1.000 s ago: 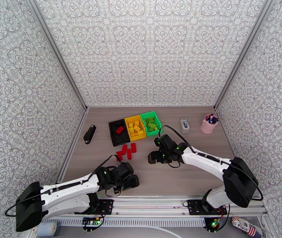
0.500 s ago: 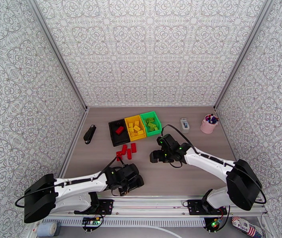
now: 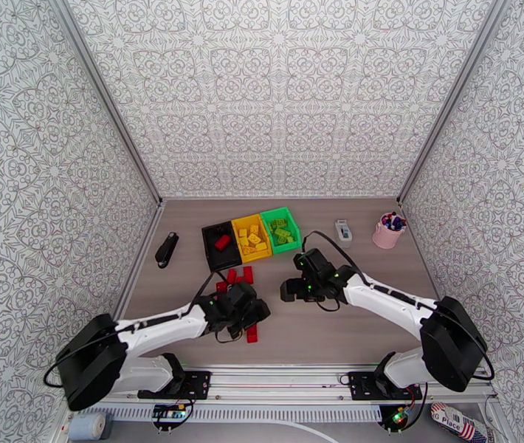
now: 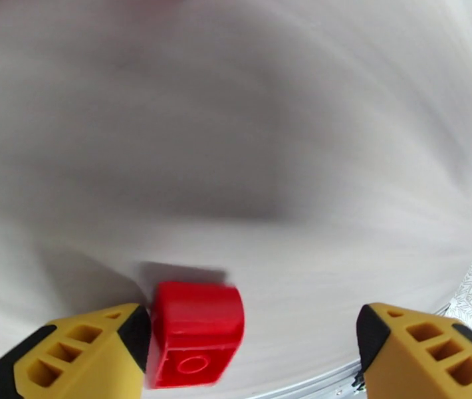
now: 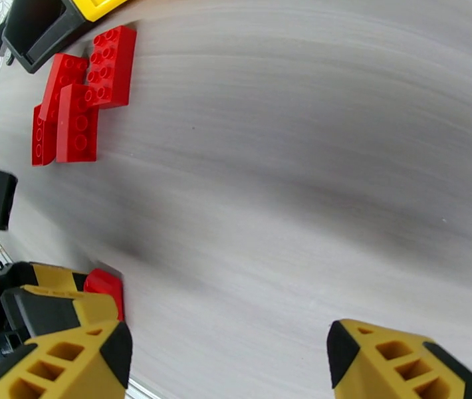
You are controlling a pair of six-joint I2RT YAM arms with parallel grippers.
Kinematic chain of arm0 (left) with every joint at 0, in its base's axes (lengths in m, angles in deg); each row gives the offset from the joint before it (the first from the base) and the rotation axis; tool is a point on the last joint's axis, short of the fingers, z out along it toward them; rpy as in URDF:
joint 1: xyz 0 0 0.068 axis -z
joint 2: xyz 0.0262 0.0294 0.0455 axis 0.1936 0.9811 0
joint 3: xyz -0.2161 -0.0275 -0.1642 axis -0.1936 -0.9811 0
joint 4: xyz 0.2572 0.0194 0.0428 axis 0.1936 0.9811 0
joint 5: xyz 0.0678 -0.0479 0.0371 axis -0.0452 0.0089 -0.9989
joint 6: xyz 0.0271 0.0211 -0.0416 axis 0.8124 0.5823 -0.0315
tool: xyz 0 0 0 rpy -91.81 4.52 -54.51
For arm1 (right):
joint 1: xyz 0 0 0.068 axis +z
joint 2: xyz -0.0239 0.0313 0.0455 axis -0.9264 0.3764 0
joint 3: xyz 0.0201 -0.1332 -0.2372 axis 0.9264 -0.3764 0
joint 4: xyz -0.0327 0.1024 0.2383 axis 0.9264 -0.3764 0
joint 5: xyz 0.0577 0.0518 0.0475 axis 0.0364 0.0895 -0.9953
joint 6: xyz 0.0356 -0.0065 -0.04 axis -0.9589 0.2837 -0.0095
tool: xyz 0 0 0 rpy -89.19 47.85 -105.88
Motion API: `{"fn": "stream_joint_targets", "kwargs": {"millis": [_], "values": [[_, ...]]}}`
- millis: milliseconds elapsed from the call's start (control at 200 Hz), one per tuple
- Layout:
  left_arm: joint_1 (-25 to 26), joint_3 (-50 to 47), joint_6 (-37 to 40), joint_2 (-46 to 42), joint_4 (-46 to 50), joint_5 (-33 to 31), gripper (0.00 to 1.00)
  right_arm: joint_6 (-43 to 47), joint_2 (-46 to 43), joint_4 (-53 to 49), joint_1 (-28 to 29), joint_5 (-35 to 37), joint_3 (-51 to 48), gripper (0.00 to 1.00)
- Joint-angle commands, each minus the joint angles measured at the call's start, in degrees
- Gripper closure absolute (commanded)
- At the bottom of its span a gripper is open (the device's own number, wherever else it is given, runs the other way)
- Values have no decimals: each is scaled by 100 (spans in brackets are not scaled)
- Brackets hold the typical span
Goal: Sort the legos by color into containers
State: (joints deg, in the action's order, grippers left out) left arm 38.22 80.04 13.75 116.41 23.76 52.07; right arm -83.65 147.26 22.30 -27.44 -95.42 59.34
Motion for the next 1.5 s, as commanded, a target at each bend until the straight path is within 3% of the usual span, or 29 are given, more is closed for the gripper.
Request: {"fn": "stream_joint_targets", "kwargs": {"millis": [0, 140, 295, 1030, 1246, 1496], "values": [[99, 541, 663, 187, 827, -130, 14, 83, -274, -123, -106, 94, -182, 19], [421, 1105, 1111, 433, 2164, -617, 15, 69, -404, -74, -186, 88, -331, 19], [683, 1340, 1335, 778, 2663, -827, 19, 70, -470, -69, -246, 70, -369, 19], [859, 1549, 1698, 1379, 2373, -848, 61, 66, -737, -176, -319, -16, -494, 21], [589, 1360, 1691, 852, 2191, -781, 68, -66, -630, 191, -318, -549, -524, 24], [-463, 900, 1861, 52, 1496, -192, 68, -494, -334, 1012, -9, -1132, -525, 25]]}}
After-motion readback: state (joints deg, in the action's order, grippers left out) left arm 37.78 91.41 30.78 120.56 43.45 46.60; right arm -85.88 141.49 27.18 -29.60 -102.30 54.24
